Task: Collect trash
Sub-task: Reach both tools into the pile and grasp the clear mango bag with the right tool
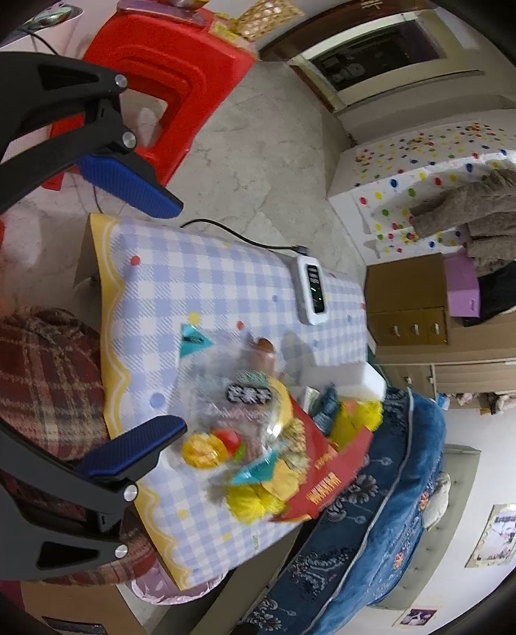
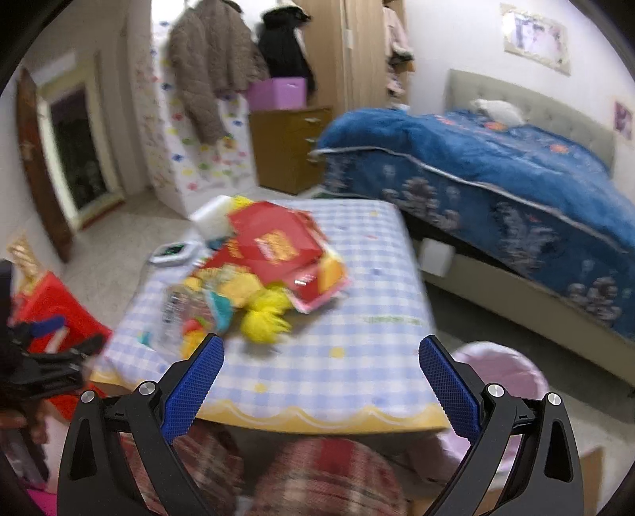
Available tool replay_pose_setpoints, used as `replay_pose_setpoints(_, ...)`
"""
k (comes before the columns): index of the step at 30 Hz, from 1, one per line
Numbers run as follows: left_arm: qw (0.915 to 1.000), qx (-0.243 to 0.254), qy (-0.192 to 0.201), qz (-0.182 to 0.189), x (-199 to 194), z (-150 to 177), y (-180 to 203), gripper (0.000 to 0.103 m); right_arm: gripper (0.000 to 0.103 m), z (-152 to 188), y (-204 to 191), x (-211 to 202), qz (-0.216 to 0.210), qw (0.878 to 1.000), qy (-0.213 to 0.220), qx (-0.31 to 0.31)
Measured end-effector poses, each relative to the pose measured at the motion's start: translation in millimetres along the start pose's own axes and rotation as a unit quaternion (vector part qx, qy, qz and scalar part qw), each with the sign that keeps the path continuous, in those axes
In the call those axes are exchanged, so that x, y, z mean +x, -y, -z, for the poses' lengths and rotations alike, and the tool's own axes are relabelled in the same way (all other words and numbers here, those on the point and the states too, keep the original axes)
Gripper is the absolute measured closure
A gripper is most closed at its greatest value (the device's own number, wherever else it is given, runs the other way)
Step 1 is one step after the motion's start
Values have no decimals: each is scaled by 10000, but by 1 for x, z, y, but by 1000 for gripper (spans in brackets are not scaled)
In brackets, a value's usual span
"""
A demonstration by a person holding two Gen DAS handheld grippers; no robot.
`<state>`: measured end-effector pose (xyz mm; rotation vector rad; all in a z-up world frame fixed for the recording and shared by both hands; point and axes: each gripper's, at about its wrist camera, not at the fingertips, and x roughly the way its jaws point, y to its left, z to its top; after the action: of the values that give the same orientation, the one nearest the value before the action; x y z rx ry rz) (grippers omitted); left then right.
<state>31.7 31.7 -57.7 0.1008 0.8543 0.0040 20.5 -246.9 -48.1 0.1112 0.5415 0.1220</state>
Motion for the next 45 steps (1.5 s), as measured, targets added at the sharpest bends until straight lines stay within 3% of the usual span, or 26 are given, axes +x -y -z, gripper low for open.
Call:
replay_pose_setpoints(1,10000,-21,-62,-14,4,3,-3,7,6,-9,-5,-5,-406,9954,805,326)
replay_pose_setpoints(2,10000,-14,-96,13,7,4,-5,7,5,-13,-13,-5,-487,9947,874,250)
replay_pose_setpoints(3,9999,-5,-118,59,10,7,-7,7,6,-16,-22,-3,-494,9957,783,89)
replay_pose_setpoints(4,9999,-6,-126,82,12,8,-8,7,6,-11,-25,5,-324,9989,319,-59)
replay_pose_setpoints(7,9997,0,-190,176,24,12,-6,7,6,-10,-40,17,6,9994,-149,-309)
replay_pose_setpoints(8,9995,3,-218,227,28,12,-5,7,6,-5,-37,20,-84,9980,-633,11)
replay_pose_setpoints(11,9988,70,-268,409,42,12,1,7,8,-1,-37,21,-56,9960,-887,15)
replay_pose_setpoints(14,9980,171,-231,568,55,9,8,7,12,3,-36,29,198,9959,-759,-457)
replay_pose_setpoints(17,9967,236,-157,757,64,2,14,7,41,6,-36,35,299,9938,-725,-783)
replay_pose_setpoints(25,9923,522,-15,1123,89,-15,31,7,40,11,-27,45,155,9918,-997,-786)
replay_pose_setpoints(29,9883,553,-27,1418,98,-18,32,7,26,11,-22,49,68,9910,-1115,-738)
replay_pose_setpoints(33,9837,508,-170,1715,104,-20,32,9,23,12,-23,52,10,9905,-1156,-739)
replay_pose_setpoints(36,9827,519,-205,1766,102,-19,33,23,23,13,-25,53,-22,9900,-1177,-776)
replay_pose_setpoints(38,9822,565,-242,1775,98,-18,35,49,23,14,-27,52,-29,9898,-1182,-798)
replay_pose_setpoints(39,9823,575,-257,1762,96,-16,35,54,23,14,-27,52,-41,9898,-1179,-797)
replay_pose_setpoints(41,9813,546,-265,1826,92,-14,33,77,23,15,-27,50,-62,9899,-1176,-788)
replay_pose_setpoints(42,9808,519,-273,1859,89,-13,33,82,23,16,-27,49,-72,9900,-1168,-788)
replay_pose_setpoints(43,9802,507,-275,1894,87,-12,32,96,23,16,-28,49,-86,9900,-1168,-784)
replay_pose_setpoints(45,9788,503,-228,1970,79,-10,32,103,23,18,-27,47,-85,9902,-1166,-765)
